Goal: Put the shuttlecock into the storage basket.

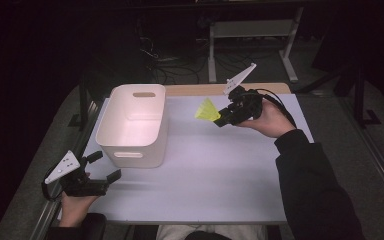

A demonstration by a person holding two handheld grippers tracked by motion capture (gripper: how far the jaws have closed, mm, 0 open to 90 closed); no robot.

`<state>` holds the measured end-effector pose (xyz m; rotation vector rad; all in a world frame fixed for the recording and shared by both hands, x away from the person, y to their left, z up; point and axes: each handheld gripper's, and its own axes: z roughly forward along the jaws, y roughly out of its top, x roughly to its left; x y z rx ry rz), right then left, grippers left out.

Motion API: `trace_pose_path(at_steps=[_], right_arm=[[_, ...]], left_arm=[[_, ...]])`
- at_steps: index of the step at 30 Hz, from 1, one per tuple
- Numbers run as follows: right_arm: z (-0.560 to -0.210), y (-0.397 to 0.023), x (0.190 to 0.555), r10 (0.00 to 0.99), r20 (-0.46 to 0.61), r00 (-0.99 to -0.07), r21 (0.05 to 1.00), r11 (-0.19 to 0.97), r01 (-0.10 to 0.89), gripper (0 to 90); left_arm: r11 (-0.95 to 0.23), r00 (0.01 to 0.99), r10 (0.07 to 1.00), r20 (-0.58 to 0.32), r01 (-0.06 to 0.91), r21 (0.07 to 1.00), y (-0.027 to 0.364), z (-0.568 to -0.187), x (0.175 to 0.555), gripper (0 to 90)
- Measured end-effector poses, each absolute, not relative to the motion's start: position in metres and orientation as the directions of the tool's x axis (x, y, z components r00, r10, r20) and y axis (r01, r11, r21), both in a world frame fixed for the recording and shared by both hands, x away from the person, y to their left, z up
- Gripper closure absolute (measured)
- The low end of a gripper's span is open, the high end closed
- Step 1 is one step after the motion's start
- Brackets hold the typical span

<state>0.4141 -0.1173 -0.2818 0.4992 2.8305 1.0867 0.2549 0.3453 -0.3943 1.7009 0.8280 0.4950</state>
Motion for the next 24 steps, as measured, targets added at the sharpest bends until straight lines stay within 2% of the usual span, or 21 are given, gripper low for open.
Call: trace_pose_path(at_steps=[24], right_arm=[[-0.268,-0.090,0.415,0.278,0.047,-0.959,0.668,0.706,0.237,63.2]], left_arm=[[-0.128,0.666,0.740,-0.090,0.271,0.954,0.345,-0.394,0.255,0.0]])
